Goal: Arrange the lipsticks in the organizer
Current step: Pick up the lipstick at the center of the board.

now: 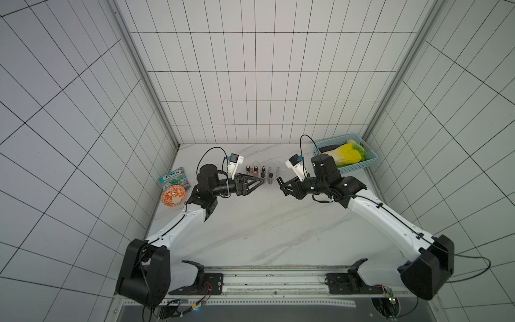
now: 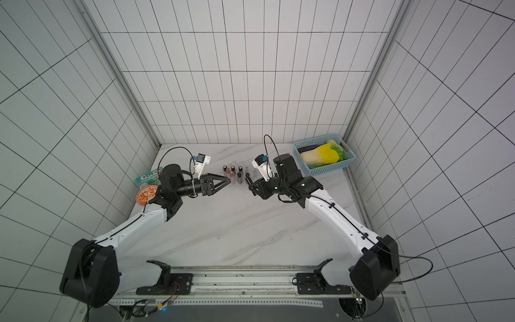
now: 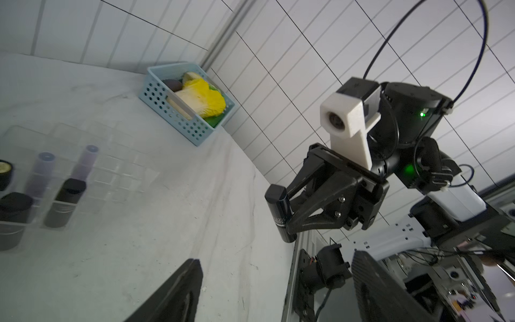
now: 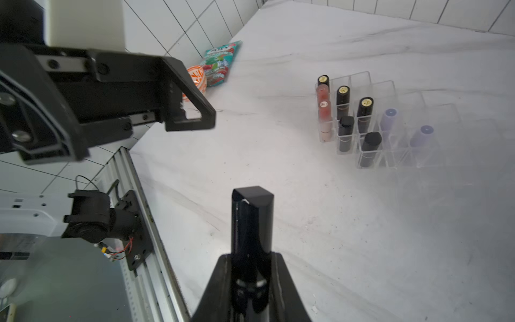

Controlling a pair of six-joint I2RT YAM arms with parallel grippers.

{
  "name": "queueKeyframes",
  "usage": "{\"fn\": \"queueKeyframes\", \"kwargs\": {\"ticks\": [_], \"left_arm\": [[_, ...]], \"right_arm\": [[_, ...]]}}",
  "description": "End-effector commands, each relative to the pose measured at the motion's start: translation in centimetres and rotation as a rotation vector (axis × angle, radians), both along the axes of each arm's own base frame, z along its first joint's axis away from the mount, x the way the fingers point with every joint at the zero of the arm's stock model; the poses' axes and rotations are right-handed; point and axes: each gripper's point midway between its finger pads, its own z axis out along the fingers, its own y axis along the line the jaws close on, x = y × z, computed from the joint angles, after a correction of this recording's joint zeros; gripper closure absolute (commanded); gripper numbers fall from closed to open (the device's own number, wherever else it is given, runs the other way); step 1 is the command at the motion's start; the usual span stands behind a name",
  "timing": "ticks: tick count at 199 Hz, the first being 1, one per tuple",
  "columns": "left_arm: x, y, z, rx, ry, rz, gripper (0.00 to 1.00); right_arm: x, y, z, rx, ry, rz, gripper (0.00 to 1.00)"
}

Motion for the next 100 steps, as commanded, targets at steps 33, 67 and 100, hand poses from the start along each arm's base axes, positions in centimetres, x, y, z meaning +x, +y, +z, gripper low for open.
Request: {"fn": "queueKeyframes", "kwargs": {"ticks": [33,67,100], "left_arm": [[-3.2,-4.2,3.5,-0.047,-0.115,-0.171,0.26],[-4.1,-5.3,4.0,-0.054,-0.13,-0.21,0.38],[-5.2,-6.6,3.3,-0.03,-0.119,-0.294,0.5]], "right_arm": [[-4.8,0.0,2.1,0.143,0.13,0.142,0.89],[-5.9,-0.1,2.9,0.18,0.151,0.177,0.89],[-6.0,0.0,3.3,0.194,0.15,0.179,0.89]]}}
